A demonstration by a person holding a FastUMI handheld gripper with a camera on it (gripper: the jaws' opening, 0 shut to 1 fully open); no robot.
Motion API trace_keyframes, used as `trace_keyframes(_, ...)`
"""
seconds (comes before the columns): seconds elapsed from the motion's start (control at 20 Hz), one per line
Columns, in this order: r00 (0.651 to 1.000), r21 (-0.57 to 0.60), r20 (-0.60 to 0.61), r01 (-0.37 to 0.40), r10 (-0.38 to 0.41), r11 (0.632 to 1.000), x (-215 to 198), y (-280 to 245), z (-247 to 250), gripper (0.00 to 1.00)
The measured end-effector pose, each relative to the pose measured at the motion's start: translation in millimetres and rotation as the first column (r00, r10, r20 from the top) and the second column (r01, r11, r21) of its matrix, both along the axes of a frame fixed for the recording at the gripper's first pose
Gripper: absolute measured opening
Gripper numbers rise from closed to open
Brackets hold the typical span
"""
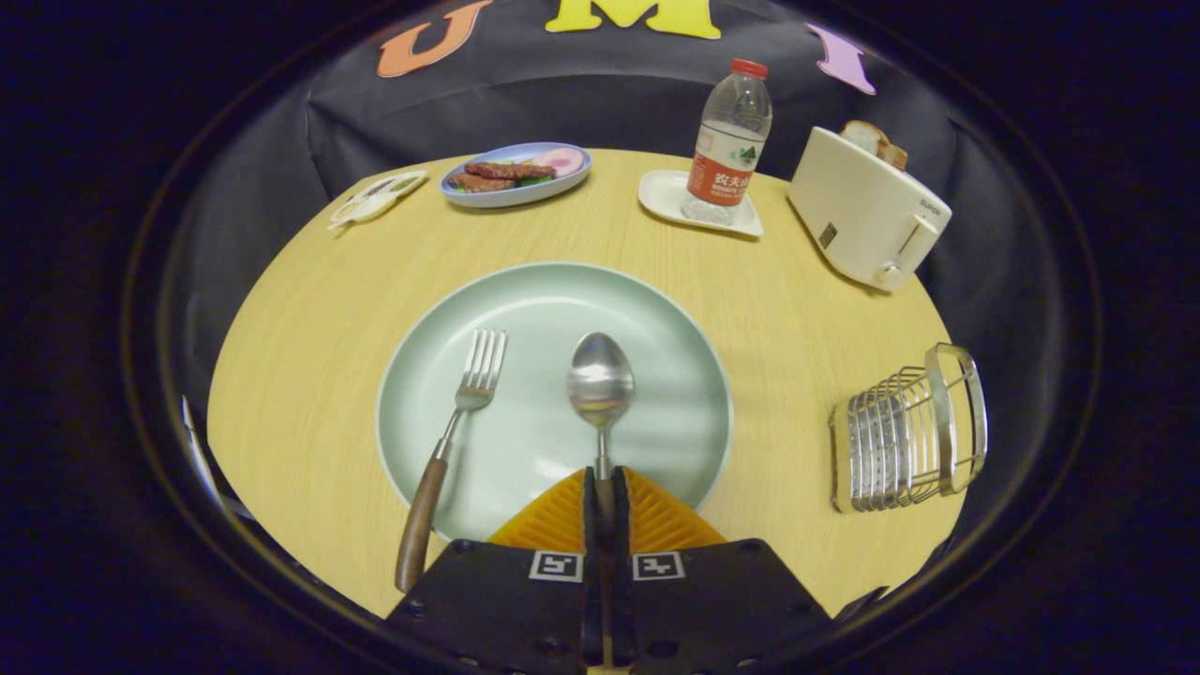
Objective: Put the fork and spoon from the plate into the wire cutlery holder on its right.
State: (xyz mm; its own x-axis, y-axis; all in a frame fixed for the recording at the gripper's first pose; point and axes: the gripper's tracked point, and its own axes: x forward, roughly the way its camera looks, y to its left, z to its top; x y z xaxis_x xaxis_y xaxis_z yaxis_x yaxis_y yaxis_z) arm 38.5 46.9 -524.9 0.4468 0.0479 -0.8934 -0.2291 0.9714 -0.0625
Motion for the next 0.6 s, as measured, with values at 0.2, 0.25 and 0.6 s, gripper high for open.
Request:
trace_keyframes(0.2, 0.999, 0.024, 0.006, -0.046, 0.046, 0.999, -6, 4, 17, 0.04)
trace_keyframes(0.25, 0.999, 0.025, 0.009, -0.053, 0.053, 0.998, -9, 3, 23, 0.04)
trace_keyframes(0.6, 0.995, 0.073, 0.043, -0.091, 0.088, 0.993, -18, -14, 66, 0.01)
